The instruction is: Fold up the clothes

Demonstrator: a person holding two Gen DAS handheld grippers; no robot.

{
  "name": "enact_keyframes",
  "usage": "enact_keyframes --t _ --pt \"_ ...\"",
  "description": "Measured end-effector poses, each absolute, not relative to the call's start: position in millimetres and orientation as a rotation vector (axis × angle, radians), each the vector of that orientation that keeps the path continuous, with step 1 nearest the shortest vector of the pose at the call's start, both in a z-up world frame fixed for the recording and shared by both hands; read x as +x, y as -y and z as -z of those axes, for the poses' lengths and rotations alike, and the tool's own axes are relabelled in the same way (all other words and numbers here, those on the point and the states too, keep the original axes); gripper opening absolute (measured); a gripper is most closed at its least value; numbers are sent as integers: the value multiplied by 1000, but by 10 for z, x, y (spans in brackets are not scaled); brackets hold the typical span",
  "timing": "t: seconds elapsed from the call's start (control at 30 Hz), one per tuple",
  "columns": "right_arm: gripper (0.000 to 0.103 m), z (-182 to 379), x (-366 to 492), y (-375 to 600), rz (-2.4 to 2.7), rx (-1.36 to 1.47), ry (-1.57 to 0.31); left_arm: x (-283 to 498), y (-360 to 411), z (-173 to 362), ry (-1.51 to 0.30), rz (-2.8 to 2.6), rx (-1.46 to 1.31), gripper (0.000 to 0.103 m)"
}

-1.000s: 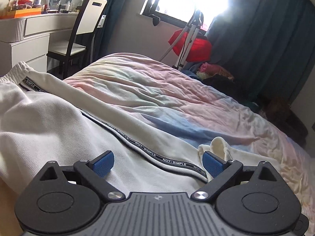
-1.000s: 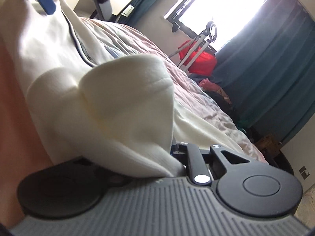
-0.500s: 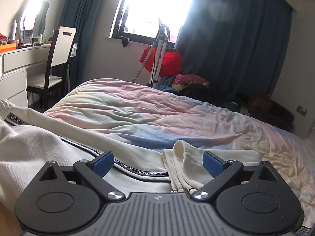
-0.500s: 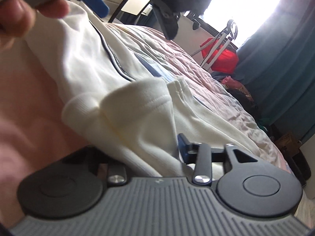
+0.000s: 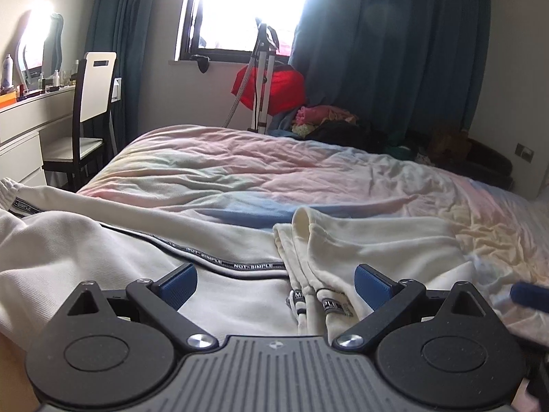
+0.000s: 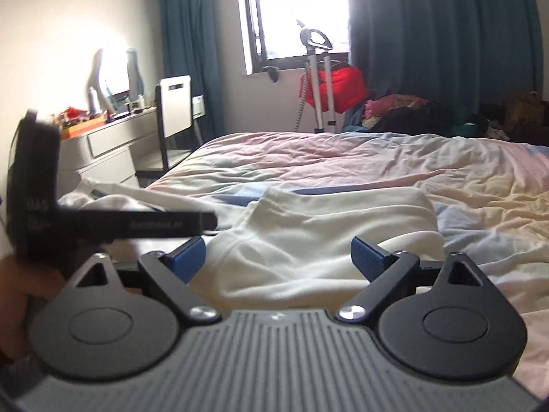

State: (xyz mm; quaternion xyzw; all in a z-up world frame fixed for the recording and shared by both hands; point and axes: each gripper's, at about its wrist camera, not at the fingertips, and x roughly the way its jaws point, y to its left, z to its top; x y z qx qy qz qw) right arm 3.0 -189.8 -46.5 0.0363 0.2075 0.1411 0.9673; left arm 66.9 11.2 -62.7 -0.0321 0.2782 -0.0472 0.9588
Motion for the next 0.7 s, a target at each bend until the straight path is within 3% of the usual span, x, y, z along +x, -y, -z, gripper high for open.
enact_keyframes --t 0.07,0.1,0.23,0.47,0.7 --pt "80 523 125 2012 -228 104 -446 700 -55 717 -596 100 -37 99" --pt "67 591 261 2070 -194 124 -478 716 -26 762 -611 103 -24 99" --pt "49 866 543 2190 -93 152 -603 804 14 931 -684 74 35 101" --pt "49 1175 716 2093 -59 64 -679 800 -20 968 -694 74 37 101" --pt "49 1179 579 2080 -74 36 -675 575 -511 679 -727 30 -170 100"
